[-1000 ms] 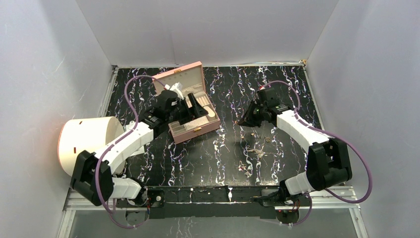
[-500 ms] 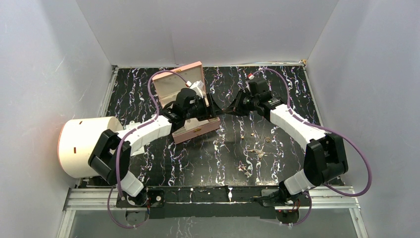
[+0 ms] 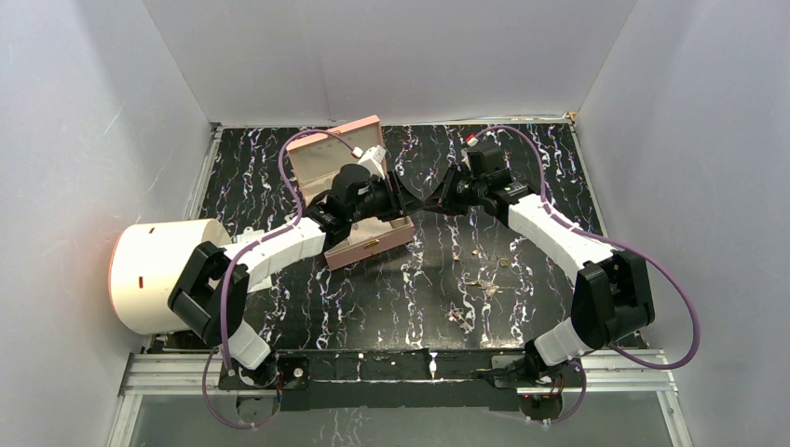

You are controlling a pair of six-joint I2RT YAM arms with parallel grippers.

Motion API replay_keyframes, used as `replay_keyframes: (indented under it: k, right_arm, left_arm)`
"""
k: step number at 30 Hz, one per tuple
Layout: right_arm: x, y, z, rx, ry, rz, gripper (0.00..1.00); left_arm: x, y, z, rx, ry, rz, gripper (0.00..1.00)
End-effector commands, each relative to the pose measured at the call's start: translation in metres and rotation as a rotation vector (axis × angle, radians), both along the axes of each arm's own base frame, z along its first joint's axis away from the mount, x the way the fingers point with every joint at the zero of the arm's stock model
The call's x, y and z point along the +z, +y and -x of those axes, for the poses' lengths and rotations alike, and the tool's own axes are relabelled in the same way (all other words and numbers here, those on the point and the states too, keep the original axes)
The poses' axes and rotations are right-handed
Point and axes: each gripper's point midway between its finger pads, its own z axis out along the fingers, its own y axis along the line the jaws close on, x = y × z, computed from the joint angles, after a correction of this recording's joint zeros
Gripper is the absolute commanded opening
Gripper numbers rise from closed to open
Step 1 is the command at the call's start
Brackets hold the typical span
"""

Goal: Organize the mixed jewelry
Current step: Pick up the jewelry from the center of the board.

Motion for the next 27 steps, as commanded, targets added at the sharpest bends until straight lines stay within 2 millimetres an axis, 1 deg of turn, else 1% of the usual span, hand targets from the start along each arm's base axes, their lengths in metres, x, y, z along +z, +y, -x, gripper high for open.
replay_keyframes:
  k: [1, 3, 6, 12, 16, 21, 23, 25, 27]
  right_arm:
    - [0.021, 0.008, -0.008, 0.025, -0.065, -0.031, 0.12]
    - [0.021, 0.009, -0.008, 0.028, -0.063, -0.035, 0.12]
    - [0.02, 0.011, -0.007, 0.04, -0.063, -0.043, 0.11]
    - [0.027, 0.013, -0.004, 0.057, -0.078, -0.063, 0.09]
    - [0.031, 0.012, -0.003, 0.064, -0.095, -0.069, 0.09]
    - [0.029, 0.013, -0.001, 0.069, -0.094, -0.072, 0.09]
    - [0.029, 0.013, -0.001, 0.07, -0.094, -0.074, 0.09]
    - [0.03, 0.013, -0.001, 0.071, -0.1, -0.077, 0.09]
    - [0.03, 0.013, -0.001, 0.073, -0.099, -0.076, 0.1]
  left_arm:
    - [0.01, 0.002, -0.006, 0.022, -0.046, 0.003, 0.34]
    - [0.006, 0.002, -0.006, 0.023, -0.039, -0.006, 0.32]
    - [0.006, 0.001, -0.006, 0.017, -0.04, -0.008, 0.28]
    - [0.008, -0.003, -0.008, -0.003, -0.043, -0.022, 0.25]
    - [0.005, -0.004, -0.009, -0.005, -0.036, -0.028, 0.21]
    - [0.013, -0.003, -0.009, 0.005, -0.056, -0.016, 0.18]
    - [0.014, -0.004, -0.01, 0.001, -0.053, -0.014, 0.17]
    - [0.014, -0.006, -0.008, -0.007, -0.049, -0.001, 0.15]
    - [0.014, -0.008, -0.006, -0.013, -0.047, 0.005, 0.09]
